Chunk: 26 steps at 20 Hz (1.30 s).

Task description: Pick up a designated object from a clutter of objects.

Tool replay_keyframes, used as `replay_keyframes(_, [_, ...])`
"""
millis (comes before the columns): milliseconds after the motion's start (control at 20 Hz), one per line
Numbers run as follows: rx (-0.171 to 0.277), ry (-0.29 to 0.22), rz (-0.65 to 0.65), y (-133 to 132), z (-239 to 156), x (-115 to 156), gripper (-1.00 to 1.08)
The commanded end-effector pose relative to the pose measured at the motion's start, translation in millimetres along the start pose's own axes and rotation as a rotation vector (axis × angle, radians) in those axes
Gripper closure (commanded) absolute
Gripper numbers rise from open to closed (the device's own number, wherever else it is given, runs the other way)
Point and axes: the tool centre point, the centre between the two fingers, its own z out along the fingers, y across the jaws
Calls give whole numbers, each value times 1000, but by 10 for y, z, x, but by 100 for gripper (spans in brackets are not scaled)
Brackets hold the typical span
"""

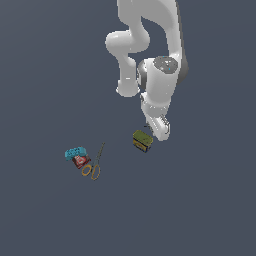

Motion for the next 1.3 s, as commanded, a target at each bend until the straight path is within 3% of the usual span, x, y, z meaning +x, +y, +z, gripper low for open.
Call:
replay_keyframes(0, [0, 0, 0, -26, -245, 64, 108])
replay_keyframes(850, [-1, 0, 1, -260, -1869, 512, 108])
replay_keyframes(1250, [-1, 1, 1, -362, -2388, 659, 108])
